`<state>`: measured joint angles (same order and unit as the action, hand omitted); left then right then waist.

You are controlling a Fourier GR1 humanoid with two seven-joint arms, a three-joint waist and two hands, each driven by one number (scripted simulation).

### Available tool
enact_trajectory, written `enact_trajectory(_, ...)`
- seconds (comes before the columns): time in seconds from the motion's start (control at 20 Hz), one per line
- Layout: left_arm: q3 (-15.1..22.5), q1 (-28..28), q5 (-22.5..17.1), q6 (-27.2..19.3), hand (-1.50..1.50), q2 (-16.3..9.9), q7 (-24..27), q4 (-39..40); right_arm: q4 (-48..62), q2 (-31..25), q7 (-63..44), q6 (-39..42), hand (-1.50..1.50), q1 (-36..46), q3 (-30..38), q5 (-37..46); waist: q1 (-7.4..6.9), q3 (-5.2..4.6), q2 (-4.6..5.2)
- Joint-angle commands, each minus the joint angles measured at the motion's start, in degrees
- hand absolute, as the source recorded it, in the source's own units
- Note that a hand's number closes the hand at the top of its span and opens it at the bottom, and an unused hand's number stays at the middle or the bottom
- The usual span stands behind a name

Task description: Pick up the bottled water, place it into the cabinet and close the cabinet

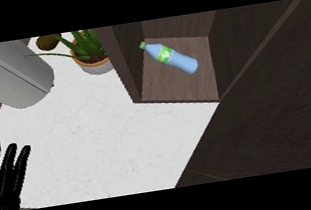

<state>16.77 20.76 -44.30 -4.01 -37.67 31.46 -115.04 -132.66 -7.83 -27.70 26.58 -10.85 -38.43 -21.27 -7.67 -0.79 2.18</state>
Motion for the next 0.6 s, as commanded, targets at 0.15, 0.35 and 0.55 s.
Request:
enact_trajectory(0.15,-1.2,1.2,-0.7,0.5,-1.5,0.0,0.8,0.4,6.9,7.5,3.3,-14.9,1.5,2.0,9.1,2.1,1.21,0.21,0.38)
enact_trajectory(0.35,-1.0,1.1,-0.9,1.4,-1.5,-0.1,0.6,0.5,10.2,7.5,4.1,-19.0,1.5,6.7,13.7,1.8,0.64,0.23,0.17)
enact_trajectory(0.55,-0.8,0.9,-0.9,2.5,-1.5,-0.4,0.5,0.8,18.3,7.6,5.2,-25.5,1.5,15.7,17.9,0.3,-1.02,0.37,0.19)
